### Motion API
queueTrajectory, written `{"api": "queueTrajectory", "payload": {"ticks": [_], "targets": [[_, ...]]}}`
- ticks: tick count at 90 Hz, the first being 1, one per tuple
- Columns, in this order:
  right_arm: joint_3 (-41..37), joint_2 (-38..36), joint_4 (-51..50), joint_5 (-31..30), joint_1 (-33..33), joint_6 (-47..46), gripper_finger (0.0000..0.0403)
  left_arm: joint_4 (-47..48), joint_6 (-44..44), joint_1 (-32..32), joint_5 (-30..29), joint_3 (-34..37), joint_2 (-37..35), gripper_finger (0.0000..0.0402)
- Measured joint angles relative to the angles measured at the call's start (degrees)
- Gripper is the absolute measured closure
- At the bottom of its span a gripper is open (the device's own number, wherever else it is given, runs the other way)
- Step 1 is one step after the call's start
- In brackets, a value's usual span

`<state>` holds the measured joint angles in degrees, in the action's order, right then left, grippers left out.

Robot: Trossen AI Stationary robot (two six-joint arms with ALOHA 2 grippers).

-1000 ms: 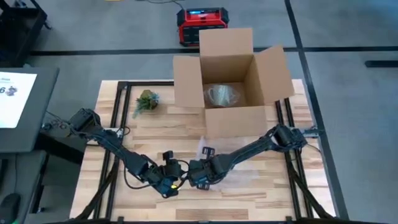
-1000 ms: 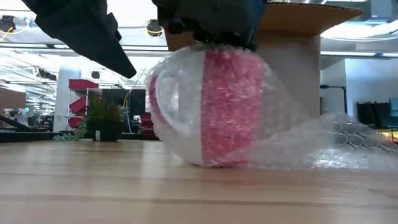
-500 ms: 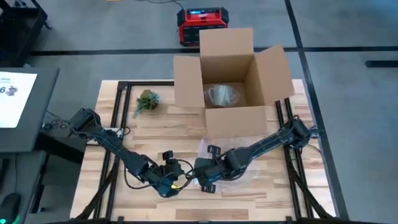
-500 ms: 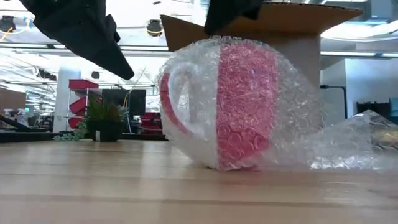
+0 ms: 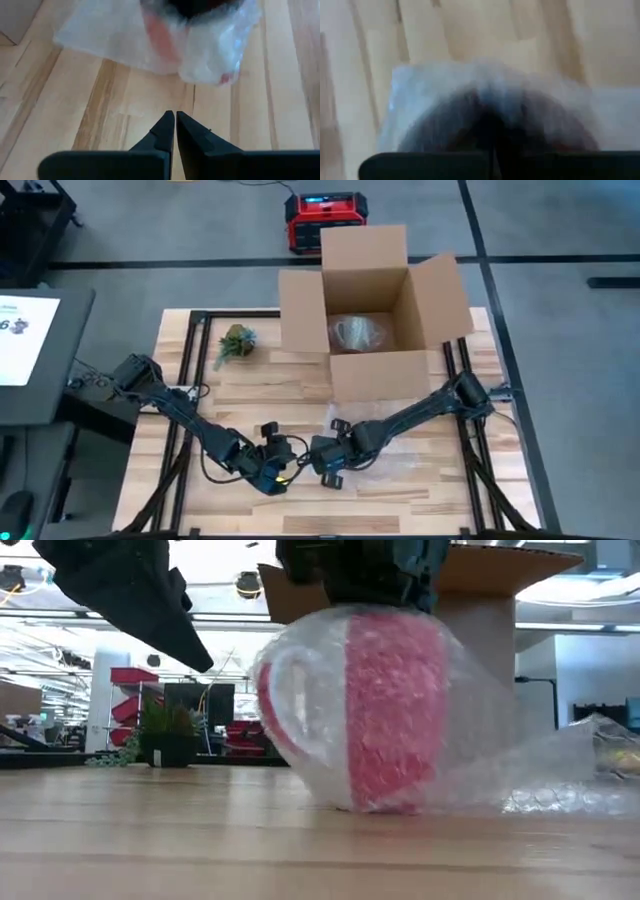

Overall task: Wrap mug
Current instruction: Wrap the red mug with the transparent bubble wrap

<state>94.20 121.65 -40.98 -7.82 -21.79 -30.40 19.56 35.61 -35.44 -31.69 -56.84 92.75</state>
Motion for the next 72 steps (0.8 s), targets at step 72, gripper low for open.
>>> {"api": "queueTrajectory", "payload": {"ticks": [72], "targets": [[19.6, -4.1, -25.8, 1.7, -6.4, 5.7, 0.0403, 2.6, -0.7, -1.7, 0.7, 0.0, 0.0, 0.0402]]}}
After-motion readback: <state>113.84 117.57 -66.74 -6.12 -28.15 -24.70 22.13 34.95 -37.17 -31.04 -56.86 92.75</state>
